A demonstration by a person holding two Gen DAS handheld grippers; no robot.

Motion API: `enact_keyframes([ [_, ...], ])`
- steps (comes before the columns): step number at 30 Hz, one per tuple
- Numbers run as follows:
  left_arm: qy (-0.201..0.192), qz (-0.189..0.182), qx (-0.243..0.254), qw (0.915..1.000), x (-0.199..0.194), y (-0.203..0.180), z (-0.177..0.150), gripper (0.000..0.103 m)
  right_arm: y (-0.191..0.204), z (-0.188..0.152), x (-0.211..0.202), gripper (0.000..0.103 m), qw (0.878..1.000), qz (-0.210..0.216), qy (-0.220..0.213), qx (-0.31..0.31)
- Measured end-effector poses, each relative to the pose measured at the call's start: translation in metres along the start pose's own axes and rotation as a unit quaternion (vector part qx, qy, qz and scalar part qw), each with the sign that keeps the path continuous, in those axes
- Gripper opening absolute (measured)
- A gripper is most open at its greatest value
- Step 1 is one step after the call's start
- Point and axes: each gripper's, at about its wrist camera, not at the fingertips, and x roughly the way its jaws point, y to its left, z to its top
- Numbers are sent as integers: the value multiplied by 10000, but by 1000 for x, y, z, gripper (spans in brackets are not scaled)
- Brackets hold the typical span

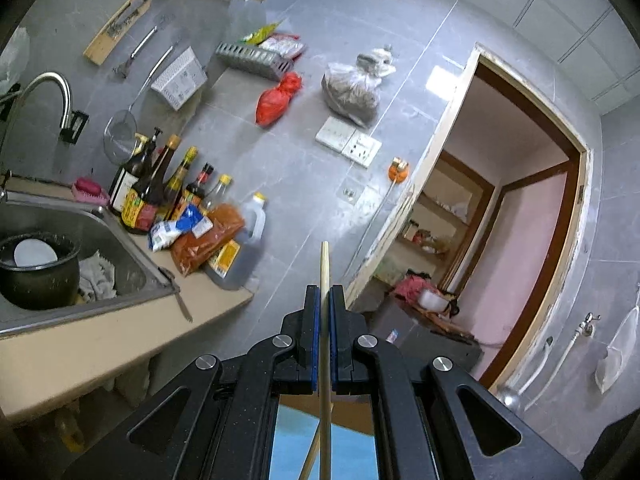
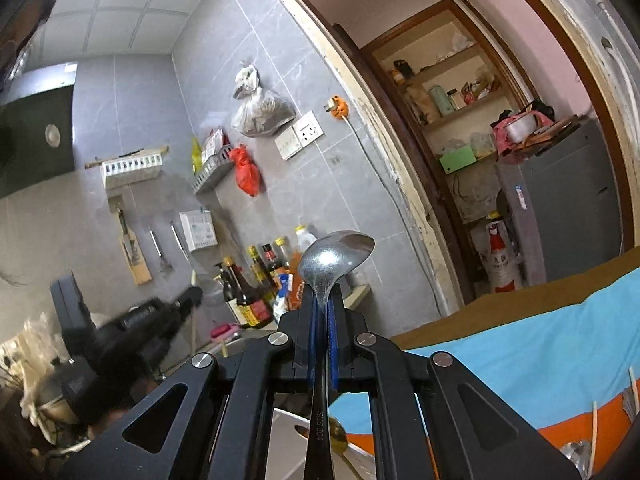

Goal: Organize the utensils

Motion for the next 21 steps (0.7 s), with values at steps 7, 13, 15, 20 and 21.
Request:
enact_keyframes([
  [7,-713,265,260,9968,-19,-7,-8,2,5,-15,-7,3,9986,-284,-257,-370],
  [13,-1014,538,194,9932,-29,-3,-15,2,16,-29,-5,3,9946,-404,-267,-918],
  [15,-1178,682,169,9905,-34,-4,-18,2,19,-36,-4,3,9928,-456,-267,-1074],
  [20,-1372,803,189,9871,-40,-6,-21,2,18,-46,-4,3,9916,-499,-235,-1168],
  [21,-1380,806,188,9870,-40,-6,-21,2,16,-47,-4,3,9918,-492,-227,-1154],
])
